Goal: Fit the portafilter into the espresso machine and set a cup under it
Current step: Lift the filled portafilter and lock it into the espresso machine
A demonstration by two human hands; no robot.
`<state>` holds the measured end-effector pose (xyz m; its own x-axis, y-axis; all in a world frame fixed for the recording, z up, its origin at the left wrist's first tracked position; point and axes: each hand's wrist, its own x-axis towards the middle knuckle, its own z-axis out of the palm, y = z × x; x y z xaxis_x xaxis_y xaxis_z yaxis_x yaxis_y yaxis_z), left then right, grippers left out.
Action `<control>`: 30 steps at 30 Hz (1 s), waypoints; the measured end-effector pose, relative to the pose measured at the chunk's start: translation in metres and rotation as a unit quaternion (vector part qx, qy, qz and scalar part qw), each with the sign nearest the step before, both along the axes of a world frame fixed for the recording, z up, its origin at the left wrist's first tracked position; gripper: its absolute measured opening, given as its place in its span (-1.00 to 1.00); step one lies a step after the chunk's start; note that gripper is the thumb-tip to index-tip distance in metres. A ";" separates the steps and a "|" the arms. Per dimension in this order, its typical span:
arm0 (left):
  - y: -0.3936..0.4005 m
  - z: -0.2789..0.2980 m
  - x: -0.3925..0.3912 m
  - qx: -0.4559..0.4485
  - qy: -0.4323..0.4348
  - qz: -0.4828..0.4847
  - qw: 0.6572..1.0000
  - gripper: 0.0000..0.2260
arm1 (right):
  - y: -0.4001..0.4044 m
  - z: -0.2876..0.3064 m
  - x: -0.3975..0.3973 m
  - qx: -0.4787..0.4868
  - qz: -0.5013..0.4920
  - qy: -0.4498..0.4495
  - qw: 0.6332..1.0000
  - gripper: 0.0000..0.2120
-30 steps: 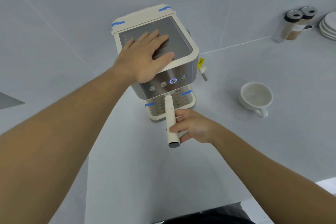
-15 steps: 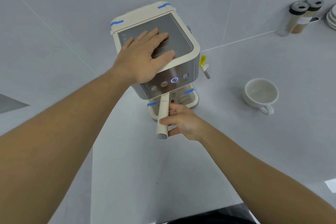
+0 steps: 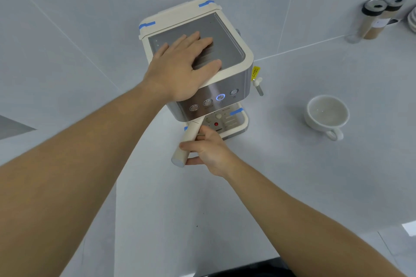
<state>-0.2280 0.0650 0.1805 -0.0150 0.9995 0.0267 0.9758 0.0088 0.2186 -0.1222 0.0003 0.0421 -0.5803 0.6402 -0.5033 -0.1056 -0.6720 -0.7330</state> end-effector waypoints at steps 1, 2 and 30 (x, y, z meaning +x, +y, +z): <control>0.000 0.000 0.000 0.001 0.001 -0.002 1.000 -0.40 | 0.000 0.000 -0.002 -0.001 -0.005 0.000 1.000 -0.57; 0.000 0.000 0.000 0.001 0.001 -0.002 1.000 -0.40 | -0.001 0.000 -0.005 -0.002 -0.011 0.000 1.000 -0.57; 0.002 -0.003 -0.002 0.003 -0.006 -0.008 1.000 -0.36 | -0.006 -0.008 0.012 0.000 -0.020 0.055 0.998 -0.58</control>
<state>-0.2302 0.0674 0.1779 0.0005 0.9995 0.0317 0.9729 -0.0078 0.2309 -0.1106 -0.0052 0.0340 -0.6053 0.6648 -0.4379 -0.2122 -0.6649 -0.7161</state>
